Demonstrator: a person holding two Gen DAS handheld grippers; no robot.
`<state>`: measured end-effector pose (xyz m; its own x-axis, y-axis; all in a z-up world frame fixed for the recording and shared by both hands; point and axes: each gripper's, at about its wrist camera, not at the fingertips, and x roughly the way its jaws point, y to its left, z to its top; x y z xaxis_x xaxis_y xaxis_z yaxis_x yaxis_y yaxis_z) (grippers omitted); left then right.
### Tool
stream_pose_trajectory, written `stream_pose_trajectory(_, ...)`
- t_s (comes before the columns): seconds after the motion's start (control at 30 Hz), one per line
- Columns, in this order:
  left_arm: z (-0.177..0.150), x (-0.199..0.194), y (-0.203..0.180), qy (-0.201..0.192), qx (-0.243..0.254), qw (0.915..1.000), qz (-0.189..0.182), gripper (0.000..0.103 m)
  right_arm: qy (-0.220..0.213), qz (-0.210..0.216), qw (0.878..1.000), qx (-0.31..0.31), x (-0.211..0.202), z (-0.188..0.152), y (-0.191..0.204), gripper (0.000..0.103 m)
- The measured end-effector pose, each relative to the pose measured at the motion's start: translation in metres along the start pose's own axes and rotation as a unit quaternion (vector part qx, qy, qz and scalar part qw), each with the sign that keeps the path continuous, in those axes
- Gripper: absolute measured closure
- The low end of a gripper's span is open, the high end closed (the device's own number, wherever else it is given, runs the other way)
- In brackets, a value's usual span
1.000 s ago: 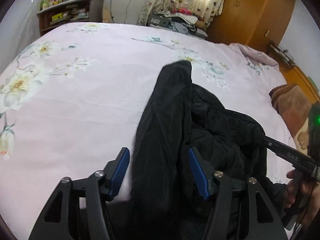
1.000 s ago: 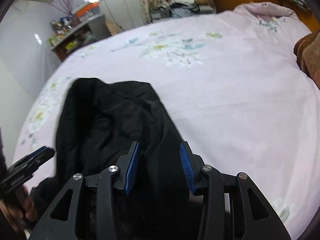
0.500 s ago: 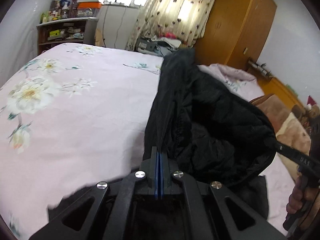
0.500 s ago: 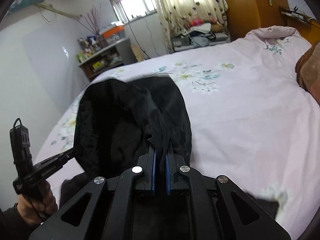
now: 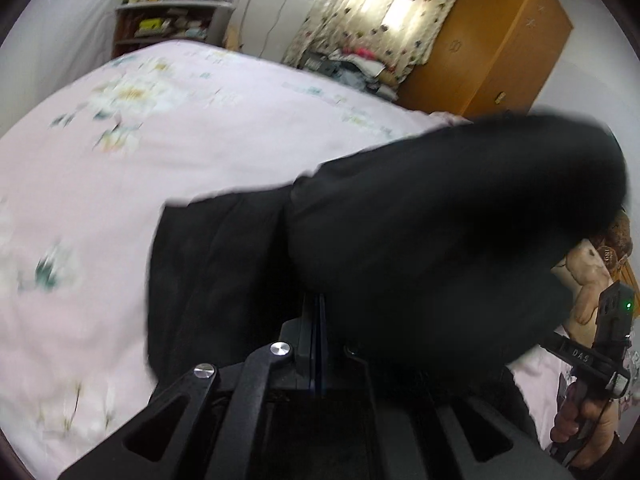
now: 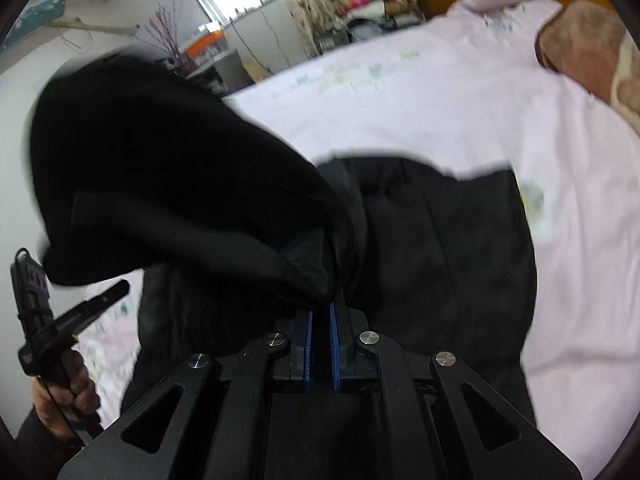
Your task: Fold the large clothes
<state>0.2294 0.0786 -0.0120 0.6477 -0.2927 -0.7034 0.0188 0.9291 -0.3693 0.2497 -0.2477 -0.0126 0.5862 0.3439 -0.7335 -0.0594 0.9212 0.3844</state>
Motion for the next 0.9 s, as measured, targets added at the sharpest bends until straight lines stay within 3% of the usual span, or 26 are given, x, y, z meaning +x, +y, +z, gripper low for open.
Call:
stream_pose_trajectory(0.17,-0.030,-0.017,0.027,0.031,-0.021,0.9988,0.032,0.102,0.048,0.000,0.999,0.016,0.006,-0.029,-0.012,0.096)
stream_pose_trajectory(0.27,-0.038,-0.034,0.036,0.023,-0.033,0.9984,0.041,0.102,0.046,-0.004,0.999,0.024,-0.003,-0.034,-0.015,0.092)
stream_pose_trajectory(0.33,-0.034,-0.039,0.032,0.009,-0.033,0.9986,0.039,0.101,0.029,-0.001,0.999,0.025,-0.008,-0.024,-0.012,0.075)
stream_pose_trajectory(0.4,-0.022,-0.035,0.022,-0.002,-0.019,0.9993,0.033,0.099,0.018,0.014,0.999,0.029,-0.009,-0.014,-0.006,0.066)
stream_pose_trajectory(0.53,-0.005,-0.012,-0.007,-0.007,0.009,0.9999,0.000,0.091,0.012,0.029,0.999,0.016,0.009,-0.004,0.020,0.066)
stream_pose_trajectory(0.67,-0.024,0.014,-0.036,0.024,0.057,0.9968,-0.050,0.091,0.015,0.041,0.999,-0.006,0.027,-0.005,0.038,0.066)
stream_pose_trajectory(0.77,-0.057,0.049,-0.036,0.077,0.055,0.9945,-0.045,0.090,0.039,0.021,0.999,-0.021,0.047,-0.018,0.038,0.066)
stream_pose_trajectory(0.9,-0.076,0.061,-0.032,0.070,0.042,0.9957,-0.044,0.090,0.093,-0.003,0.996,-0.016,0.084,-0.046,0.023,0.066)
